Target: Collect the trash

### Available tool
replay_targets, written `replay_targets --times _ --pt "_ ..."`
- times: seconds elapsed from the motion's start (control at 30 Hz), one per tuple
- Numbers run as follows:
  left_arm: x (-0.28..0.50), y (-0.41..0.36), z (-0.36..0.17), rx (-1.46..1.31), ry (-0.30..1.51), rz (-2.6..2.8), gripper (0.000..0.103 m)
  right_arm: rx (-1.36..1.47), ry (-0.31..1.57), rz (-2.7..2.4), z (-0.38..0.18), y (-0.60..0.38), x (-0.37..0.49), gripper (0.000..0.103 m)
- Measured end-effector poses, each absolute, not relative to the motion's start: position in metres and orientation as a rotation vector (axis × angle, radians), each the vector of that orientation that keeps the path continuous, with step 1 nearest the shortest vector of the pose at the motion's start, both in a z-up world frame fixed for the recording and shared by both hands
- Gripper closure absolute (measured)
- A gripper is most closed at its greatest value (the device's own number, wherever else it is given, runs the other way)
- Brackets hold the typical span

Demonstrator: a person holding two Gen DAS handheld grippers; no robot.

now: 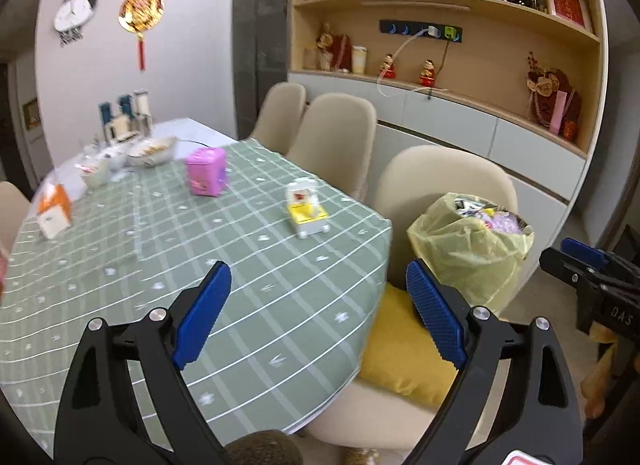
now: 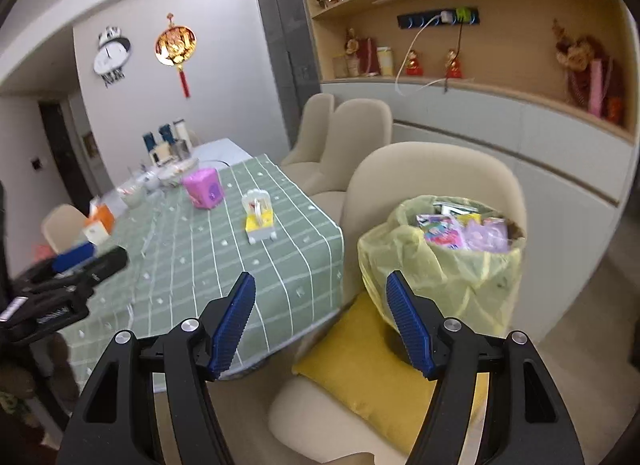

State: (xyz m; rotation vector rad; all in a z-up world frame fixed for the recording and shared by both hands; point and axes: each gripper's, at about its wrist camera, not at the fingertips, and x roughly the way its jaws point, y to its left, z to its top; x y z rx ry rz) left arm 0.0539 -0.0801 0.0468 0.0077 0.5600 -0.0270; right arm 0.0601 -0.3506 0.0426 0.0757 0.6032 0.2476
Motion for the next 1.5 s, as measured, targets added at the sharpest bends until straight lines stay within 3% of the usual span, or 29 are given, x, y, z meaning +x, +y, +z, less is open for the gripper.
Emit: replay_targets --times 0.47,1.5 --pt "-0.025 -0.059 0.035 0.03 0.546 -0.031 0.018 -0.017 0.512 0.187 0.034 -0.303 -0.033 0.039" --pt "-0.046 -0.054 0.044 0.013 0.514 -0.077 0.018 -0.007 0.479 0.147 0.047 -0.295 -0.056 0.039"
